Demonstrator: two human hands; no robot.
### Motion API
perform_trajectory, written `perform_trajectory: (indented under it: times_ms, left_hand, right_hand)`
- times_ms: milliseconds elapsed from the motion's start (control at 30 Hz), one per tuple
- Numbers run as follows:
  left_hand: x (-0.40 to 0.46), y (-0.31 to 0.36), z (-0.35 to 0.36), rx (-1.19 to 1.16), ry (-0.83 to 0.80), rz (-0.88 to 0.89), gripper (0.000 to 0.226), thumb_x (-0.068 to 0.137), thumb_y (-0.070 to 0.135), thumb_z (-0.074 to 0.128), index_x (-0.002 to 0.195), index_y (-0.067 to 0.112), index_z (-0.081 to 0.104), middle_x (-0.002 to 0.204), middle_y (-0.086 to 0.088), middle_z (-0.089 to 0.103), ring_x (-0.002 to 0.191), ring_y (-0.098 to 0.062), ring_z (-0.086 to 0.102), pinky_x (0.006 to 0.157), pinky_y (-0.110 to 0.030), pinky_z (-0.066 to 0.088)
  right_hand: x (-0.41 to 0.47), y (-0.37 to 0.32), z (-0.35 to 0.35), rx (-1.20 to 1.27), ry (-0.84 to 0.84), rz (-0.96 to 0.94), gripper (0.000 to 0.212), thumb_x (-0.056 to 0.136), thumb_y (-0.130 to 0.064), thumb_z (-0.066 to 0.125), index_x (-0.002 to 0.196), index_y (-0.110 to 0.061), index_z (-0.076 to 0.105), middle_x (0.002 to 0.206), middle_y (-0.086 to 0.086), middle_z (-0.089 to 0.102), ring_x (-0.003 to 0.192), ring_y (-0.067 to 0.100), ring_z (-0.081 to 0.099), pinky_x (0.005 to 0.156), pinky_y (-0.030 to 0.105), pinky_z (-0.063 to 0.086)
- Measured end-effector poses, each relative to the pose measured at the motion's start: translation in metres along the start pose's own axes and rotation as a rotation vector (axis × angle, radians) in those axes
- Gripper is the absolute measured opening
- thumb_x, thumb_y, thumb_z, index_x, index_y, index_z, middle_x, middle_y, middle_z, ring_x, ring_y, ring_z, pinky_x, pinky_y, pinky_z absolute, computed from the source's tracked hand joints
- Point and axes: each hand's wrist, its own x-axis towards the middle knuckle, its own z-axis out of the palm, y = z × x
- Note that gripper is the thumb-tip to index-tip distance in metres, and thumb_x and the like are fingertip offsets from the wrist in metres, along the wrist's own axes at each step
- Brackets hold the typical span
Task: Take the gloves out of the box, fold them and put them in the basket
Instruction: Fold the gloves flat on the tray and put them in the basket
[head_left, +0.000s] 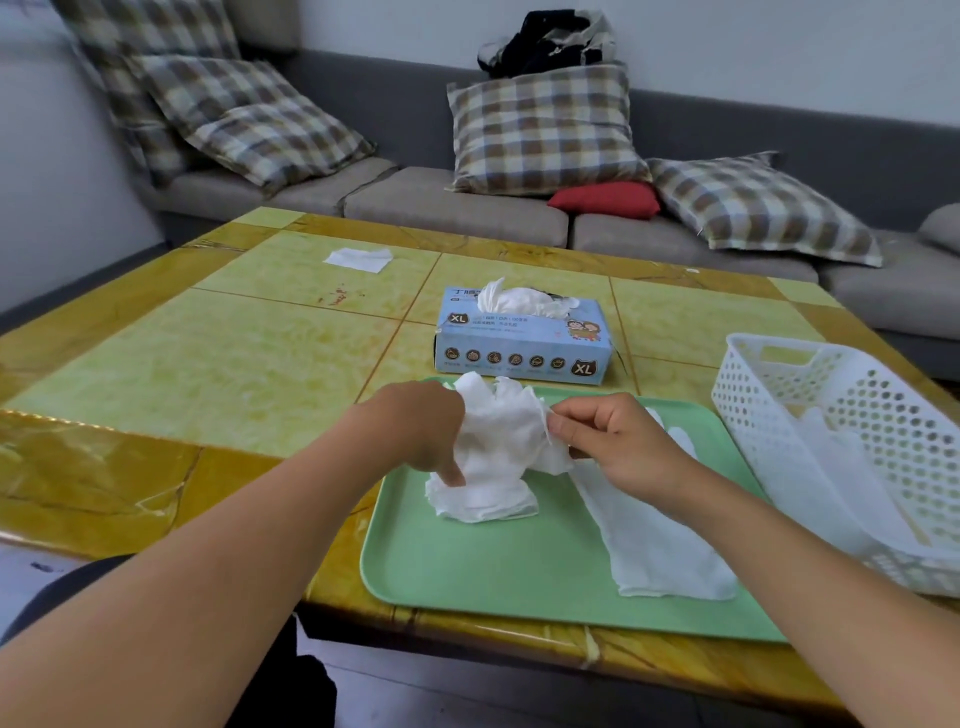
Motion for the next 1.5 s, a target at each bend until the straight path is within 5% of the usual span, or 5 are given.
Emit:
perform_trajectory:
  times_ms: [467, 633, 900, 1100, 1500]
  left_hand:
    - [-0.001, -0.007, -0.01, -0.125, -0.051, -0.036, 0.023, 0.09, 0.035, 0.07, 0.092, 0.017, 0.056, 0.091, 0.003, 0.052, 0.076, -0.014, 0.046, 0.058, -0.024, 0.033]
    - [-0.038, 0.044, -0.043, -0.989, 0.305, 0.27, 0.025, 0.078, 0.036, 0.08, 0.093, 0.024, 0.065, 0.093, 0.011, 0.07, 0.09, -0.005, 0.065, 0.077, -0.017, 0.049]
    - [-0.034, 0.119, -0.025, -1.359, 0.517, 0.317, 0.041, 0.091, 0.004, 0.068, 0.126, 0.025, 0.065, 0.112, 0.007, 0.073, 0.106, -0.013, 0.068, 0.092, -0.034, 0.057]
    - [-0.036, 0.114, -0.038, -1.886, 0.106, 0.28, 0.03, 0.083, 0.022, 0.061, 0.107, 0.017, 0.079, 0.114, -0.009, 0.075, 0.107, -0.029, 0.071, 0.096, -0.043, 0.055]
    - [-0.04, 0.116, -0.036, -1.952, -0.061, 0.034, 0.031, 0.101, 0.034, 0.051, 0.121, 0.017, 0.067, 0.116, -0.007, 0.074, 0.105, -0.024, 0.072, 0.098, -0.045, 0.053]
  right_hand:
    - [-0.052, -0.041, -0.073, 0.686, -0.065, 0.181, 0.026, 0.089, -0.025, 0.067, 0.111, -0.015, 0.076, 0.105, 0.006, 0.072, 0.087, 0.017, 0.069, 0.073, 0.026, 0.058]
    - [-0.052, -0.04, -0.069, 0.941, 0.227, 0.255, 0.04, 0.1, -0.002, 0.05, 0.133, -0.019, 0.061, 0.102, 0.008, 0.067, 0.072, 0.015, 0.061, 0.058, 0.025, 0.06]
    - [-0.071, -0.068, -0.073, 1.037, -0.056, 0.122, 0.032, 0.094, 0.001, 0.04, 0.12, -0.005, 0.058, 0.131, 0.027, 0.063, 0.123, 0.037, 0.061, 0.104, 0.042, 0.051]
    - [-0.072, -0.055, -0.1, 0.101, 0.187, 0.082, 0.07, 0.073, -0.023, 0.086, 0.135, -0.032, 0.056, 0.121, -0.005, 0.069, 0.112, 0.013, 0.068, 0.093, 0.029, 0.055]
    - [-0.074, -0.043, -0.086, 0.626, 0.208, 0.388, 0.031, 0.093, -0.041, 0.066, 0.103, -0.012, 0.072, 0.079, 0.003, 0.064, 0.062, 0.015, 0.057, 0.047, 0.022, 0.046]
